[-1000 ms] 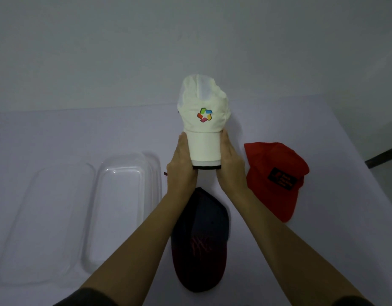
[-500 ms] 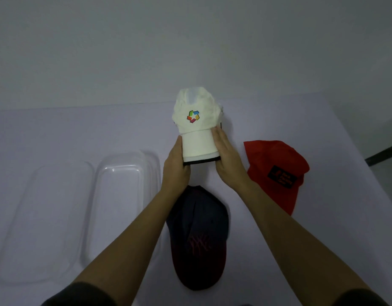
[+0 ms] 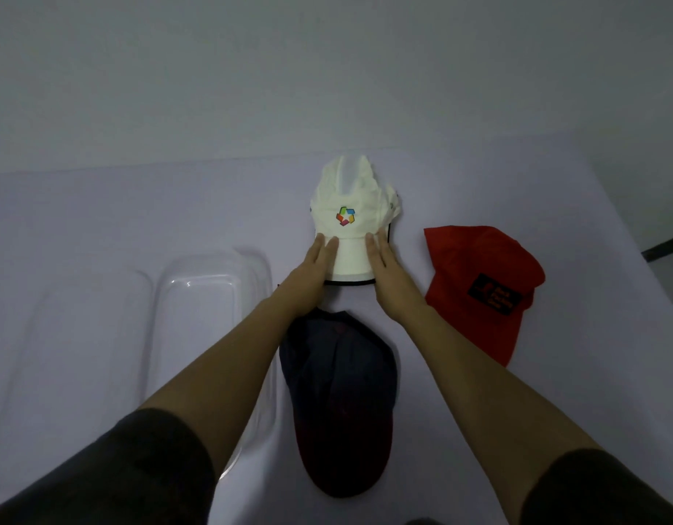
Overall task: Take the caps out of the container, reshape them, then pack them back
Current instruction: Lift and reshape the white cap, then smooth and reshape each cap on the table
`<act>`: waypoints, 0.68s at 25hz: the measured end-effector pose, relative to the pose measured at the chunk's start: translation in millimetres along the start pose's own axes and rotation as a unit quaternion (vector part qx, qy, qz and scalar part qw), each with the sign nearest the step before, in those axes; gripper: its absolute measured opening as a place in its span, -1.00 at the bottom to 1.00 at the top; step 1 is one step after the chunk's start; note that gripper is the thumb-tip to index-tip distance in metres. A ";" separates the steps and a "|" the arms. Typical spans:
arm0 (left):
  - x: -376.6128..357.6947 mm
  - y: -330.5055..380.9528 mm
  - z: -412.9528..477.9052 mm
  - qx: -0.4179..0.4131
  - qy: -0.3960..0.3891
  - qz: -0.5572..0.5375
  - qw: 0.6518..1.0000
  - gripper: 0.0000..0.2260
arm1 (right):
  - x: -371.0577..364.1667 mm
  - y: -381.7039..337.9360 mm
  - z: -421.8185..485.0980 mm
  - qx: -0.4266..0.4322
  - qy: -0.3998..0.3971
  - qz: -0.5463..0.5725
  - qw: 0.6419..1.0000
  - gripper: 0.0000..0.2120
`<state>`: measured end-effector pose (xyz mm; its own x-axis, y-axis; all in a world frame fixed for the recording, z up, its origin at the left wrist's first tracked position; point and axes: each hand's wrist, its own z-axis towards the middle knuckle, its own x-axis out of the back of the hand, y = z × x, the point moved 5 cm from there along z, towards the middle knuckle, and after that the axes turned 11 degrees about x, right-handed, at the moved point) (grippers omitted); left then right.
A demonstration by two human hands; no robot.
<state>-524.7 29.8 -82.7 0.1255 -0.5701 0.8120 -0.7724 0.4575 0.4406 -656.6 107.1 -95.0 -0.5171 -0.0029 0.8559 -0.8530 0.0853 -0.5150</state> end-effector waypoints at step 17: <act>1.9 113.3 -34.2 -0.069 0.059 -0.090 0.992 -0.38 | 52.2 37.6 -133.9 -0.102 0.196 0.059 0.974 -0.19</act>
<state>-590.6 103.9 -18.2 0.3324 -0.5709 0.7507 -0.6394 0.4487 0.6243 -706.1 243.5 -63.4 -0.5099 0.3954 0.7640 -0.7367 0.2578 -0.6251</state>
